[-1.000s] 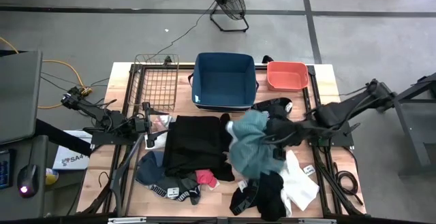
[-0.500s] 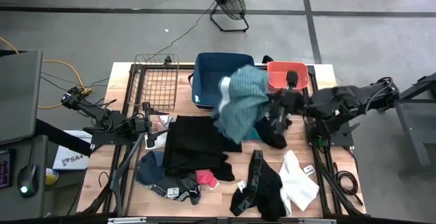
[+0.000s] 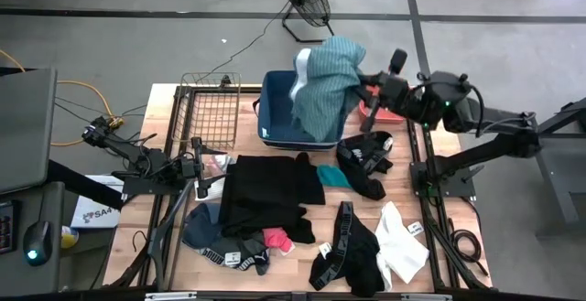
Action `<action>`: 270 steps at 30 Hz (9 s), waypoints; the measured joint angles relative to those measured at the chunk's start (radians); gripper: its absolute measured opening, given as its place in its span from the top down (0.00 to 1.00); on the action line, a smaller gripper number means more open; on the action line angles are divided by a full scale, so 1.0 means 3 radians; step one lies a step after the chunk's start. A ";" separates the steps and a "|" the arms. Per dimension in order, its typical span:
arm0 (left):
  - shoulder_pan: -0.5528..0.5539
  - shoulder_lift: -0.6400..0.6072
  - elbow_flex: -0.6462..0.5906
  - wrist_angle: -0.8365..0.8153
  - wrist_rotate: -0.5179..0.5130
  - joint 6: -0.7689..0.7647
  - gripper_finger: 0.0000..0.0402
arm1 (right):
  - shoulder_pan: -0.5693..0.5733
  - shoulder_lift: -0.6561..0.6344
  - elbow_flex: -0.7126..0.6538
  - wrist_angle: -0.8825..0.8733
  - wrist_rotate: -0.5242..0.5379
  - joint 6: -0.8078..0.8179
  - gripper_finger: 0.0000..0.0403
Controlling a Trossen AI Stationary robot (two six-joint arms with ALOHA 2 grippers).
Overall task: Pick & Place Cloths
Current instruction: Put the patient gown into the blue laundry organizer, then put black shirt into the blue laundry organizer
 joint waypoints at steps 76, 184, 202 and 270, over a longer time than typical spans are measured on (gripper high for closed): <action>0.0000 0.0000 -0.0001 0.0000 0.0000 0.0000 0.25 | -0.1563 0.2455 -0.0048 -0.0955 -0.1501 0.1650 0.80; 0.0000 0.0383 -0.0001 0.0856 -0.0008 -0.0884 0.25 | 0.1432 -0.0152 -0.2227 -0.2465 -0.0111 0.5382 0.29; 0.0003 0.1455 0.0512 0.0371 -0.0150 -0.1263 0.25 | 0.1432 -0.0028 -0.2228 -0.2466 -0.0111 0.5391 0.29; 0.1725 0.3930 0.2142 -0.0940 0.2209 -0.1420 0.25 | 0.0353 -0.2678 -0.4587 0.0852 -0.1081 0.2225 0.29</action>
